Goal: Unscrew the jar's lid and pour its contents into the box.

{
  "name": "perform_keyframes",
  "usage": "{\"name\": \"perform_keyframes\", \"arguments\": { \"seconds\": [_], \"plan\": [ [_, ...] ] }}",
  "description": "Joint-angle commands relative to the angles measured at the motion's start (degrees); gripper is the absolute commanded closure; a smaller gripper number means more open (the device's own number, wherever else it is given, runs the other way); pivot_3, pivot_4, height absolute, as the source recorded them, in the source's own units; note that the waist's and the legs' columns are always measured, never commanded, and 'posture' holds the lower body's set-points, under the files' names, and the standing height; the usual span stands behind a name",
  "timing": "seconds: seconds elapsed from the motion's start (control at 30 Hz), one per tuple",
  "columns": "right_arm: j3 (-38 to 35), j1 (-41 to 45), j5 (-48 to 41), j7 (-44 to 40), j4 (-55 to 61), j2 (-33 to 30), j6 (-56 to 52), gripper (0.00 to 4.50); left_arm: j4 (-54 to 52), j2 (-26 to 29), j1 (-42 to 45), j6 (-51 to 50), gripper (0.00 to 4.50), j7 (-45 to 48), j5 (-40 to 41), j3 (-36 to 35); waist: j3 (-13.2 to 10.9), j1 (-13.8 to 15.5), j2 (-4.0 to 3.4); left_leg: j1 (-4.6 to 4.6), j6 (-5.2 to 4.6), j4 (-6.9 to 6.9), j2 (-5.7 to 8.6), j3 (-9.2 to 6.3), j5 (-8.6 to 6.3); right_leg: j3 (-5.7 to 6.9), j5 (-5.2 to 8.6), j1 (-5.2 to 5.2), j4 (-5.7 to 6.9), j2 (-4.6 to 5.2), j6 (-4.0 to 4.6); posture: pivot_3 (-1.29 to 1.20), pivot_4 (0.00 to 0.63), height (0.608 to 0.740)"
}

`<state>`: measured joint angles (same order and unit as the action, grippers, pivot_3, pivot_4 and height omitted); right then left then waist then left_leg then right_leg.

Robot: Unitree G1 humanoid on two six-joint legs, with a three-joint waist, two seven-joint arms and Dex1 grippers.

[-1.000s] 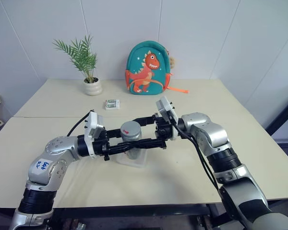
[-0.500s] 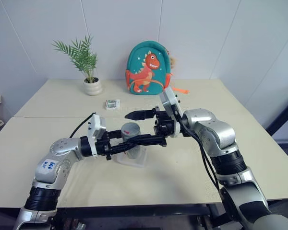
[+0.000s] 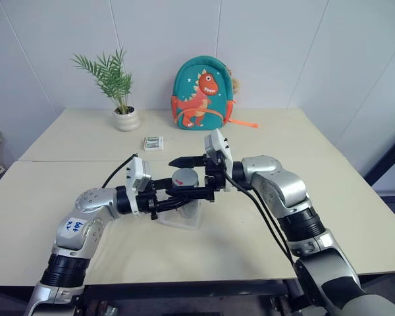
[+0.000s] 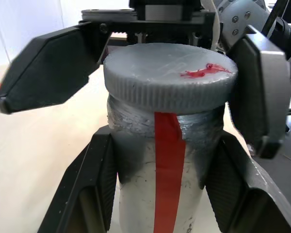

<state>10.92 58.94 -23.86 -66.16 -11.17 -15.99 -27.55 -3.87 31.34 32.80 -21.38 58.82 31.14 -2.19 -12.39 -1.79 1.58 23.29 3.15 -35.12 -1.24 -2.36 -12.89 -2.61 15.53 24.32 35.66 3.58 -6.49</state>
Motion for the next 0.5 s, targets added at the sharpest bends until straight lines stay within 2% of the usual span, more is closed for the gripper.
{"name": "perform_keyframes", "arguments": {
  "seconds": [0.03,0.5],
  "plan": [
    [-0.91,1.80,-0.22,0.03,0.86,0.68,1.25,0.03,-1.59,-0.20,1.06,1.48,2.28,0.13,0.10,-0.58,0.00,0.01,0.00,0.00,0.00,0.00,0.00,0.00,0.00,0.00,0.00,0.01,0.00,0.00,0.00,0.00,0.150,0.740],
    [-4.06,2.27,-1.26,-1.34,-1.50,-1.92,1.24,0.03,-0.99,-0.04,0.09,1.49,2.28,0.82,0.68,-0.74,0.00,0.02,0.00,0.00,0.00,-0.01,0.00,0.02,0.00,-0.01,0.00,0.01,0.03,0.00,0.00,0.00,0.150,0.740]
  ]
}}
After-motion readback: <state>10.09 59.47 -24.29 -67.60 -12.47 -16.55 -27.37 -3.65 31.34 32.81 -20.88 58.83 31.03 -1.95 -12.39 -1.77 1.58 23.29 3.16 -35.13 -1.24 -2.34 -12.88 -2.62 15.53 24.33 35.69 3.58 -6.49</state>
